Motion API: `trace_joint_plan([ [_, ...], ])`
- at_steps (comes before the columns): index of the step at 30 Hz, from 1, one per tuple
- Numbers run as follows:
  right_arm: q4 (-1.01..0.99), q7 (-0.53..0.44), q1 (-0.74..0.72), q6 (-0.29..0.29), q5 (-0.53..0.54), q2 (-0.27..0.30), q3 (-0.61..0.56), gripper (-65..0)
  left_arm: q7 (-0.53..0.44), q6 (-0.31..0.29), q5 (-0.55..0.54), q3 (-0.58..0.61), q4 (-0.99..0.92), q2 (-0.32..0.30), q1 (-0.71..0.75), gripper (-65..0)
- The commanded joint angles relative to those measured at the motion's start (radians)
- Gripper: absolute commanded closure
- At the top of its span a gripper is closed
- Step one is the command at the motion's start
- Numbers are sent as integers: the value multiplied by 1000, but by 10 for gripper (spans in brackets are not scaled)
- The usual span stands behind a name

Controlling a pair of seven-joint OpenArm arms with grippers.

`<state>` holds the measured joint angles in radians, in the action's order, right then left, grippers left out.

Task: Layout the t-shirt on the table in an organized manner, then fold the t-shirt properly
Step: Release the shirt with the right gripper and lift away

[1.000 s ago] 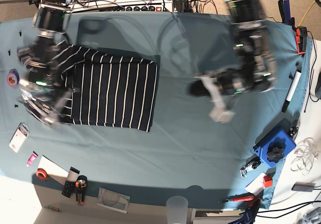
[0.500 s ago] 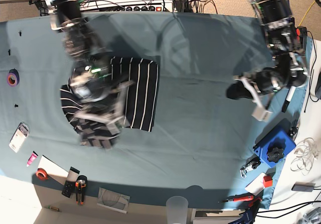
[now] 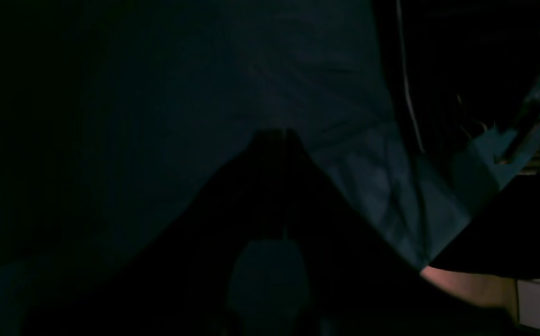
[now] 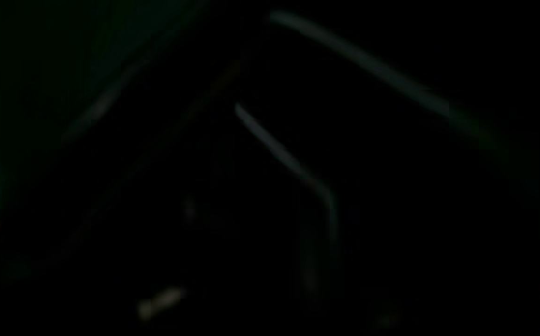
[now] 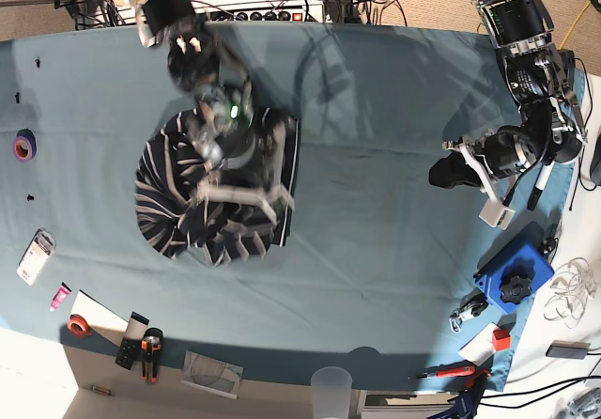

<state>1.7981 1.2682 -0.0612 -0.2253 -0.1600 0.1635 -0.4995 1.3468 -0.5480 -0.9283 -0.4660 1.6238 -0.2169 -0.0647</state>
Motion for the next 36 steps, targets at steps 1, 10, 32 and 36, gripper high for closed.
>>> trace_joint_plan([
  [1, 18, 10, -23, 6, -13, 0, 3, -212, -12, -4, -27, -3, 17, -11, -18, 0],
  [10, 167, 51, -22, 5, -13, 6, 4, -212, -11, -4, -26, -3, 17, -11, -18, 0],
  [32, 437, -51, 16, 25, -159, 108, 100, -212, -12, -26, -26, -3, 17, -11, 1, 0],
  [36, 436, -119, 16, 30, -134, 108, 275, -210, -12, -26, -26, -3, 17, -11, 1, 0],
])
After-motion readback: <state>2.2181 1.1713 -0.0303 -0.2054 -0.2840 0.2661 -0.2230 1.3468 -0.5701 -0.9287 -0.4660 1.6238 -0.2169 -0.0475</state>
